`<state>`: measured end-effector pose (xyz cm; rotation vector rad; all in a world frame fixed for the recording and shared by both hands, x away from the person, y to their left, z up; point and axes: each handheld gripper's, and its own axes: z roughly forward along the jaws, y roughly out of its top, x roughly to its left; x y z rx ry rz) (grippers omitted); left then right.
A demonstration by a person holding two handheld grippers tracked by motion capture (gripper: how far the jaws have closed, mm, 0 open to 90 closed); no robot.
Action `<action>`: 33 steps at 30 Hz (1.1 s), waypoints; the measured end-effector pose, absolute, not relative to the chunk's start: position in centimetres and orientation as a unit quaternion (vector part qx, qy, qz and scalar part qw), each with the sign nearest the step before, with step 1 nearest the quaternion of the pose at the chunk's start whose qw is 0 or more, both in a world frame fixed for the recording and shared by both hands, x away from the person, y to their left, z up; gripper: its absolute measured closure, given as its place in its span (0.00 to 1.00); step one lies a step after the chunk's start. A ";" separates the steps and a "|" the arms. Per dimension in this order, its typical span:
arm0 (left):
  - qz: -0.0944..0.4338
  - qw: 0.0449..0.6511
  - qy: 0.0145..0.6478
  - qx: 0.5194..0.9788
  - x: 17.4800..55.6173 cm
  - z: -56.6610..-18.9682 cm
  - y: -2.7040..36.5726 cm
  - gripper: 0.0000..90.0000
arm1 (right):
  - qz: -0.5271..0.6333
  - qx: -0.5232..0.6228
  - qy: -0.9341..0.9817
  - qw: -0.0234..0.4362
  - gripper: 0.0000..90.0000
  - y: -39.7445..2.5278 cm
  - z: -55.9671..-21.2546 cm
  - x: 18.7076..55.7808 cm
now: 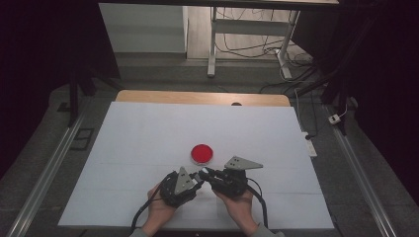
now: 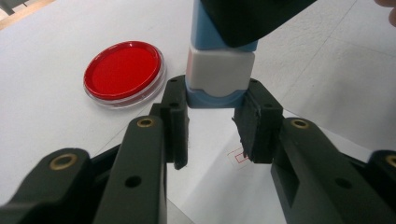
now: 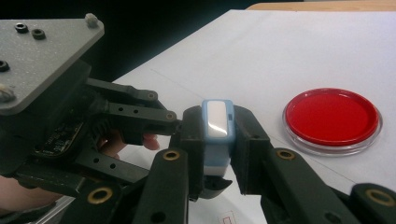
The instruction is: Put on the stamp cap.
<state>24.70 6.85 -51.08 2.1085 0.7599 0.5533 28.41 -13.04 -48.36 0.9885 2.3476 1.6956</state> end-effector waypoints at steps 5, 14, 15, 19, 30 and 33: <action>0.223 0.404 0.299 0.835 24.6 -51.0 6.8 0.72 | 0.554 0.322 0.767 0.041 0.84 -13.0 -48.3 28.3; 0.221 0.409 0.300 0.833 24.7 -51.0 6.8 0.72 | 0.553 0.320 0.768 0.042 0.84 -13.0 -48.3 28.3; 0.219 0.411 0.299 0.833 24.7 -51.0 6.9 0.72 | 0.553 0.321 0.768 0.042 0.84 -13.1 -48.3 28.3; 0.214 0.409 0.300 0.835 24.8 -51.2 7.0 0.72 | 0.555 0.320 0.767 0.046 0.84 -13.2 -48.0 28.4; 0.207 0.427 0.306 0.825 25.0 -51.0 7.2 0.65 | 0.559 0.312 0.767 0.054 0.84 -13.3 -47.7 28.3; 0.205 0.434 0.313 0.820 25.1 -50.9 7.4 0.57 | 0.560 0.310 0.766 0.056 0.84 -13.3 -47.6 28.3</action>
